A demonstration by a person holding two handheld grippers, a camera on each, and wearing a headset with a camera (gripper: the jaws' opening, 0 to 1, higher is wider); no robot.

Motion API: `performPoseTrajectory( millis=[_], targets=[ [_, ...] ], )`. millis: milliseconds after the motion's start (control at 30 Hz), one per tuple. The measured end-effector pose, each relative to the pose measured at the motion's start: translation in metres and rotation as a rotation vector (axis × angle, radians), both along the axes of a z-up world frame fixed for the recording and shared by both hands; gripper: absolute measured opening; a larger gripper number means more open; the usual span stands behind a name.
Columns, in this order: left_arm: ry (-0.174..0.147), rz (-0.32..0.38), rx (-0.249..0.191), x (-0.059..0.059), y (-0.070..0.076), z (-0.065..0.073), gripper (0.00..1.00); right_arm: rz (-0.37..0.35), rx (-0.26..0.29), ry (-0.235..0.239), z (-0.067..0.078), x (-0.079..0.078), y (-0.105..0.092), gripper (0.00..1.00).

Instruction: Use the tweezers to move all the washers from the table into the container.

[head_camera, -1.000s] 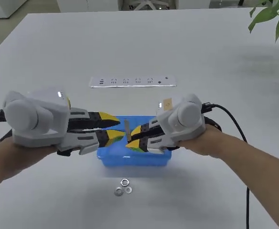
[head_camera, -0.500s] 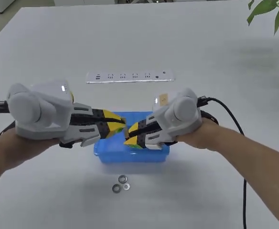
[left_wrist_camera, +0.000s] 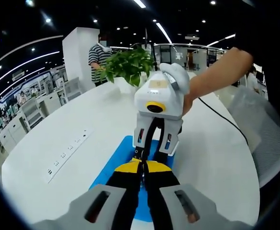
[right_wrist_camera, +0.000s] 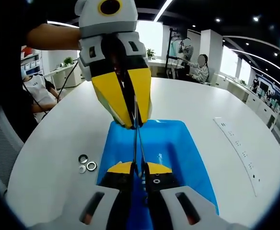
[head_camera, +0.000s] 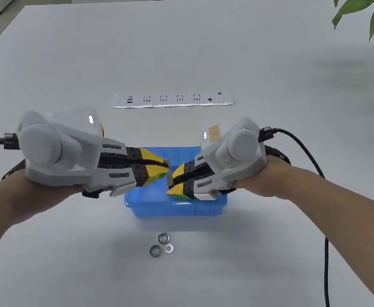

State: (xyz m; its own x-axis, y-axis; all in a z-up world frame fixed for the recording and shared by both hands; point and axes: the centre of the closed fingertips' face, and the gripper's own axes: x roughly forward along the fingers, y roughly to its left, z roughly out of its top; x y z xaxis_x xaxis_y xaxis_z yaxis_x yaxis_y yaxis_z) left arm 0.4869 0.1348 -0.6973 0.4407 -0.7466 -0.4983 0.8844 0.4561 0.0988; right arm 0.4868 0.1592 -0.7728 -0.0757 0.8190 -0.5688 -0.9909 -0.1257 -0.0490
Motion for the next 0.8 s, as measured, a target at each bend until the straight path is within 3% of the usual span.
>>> performPoseTrajectory(
  millis=[800],
  targets=[
    [0.026, -0.023, -0.012, -0.0011, -0.0051, -0.0015, 0.07, 0.026, -0.007, -0.008, -0.0004, -0.003, 0.0004, 0.1]
  ],
)
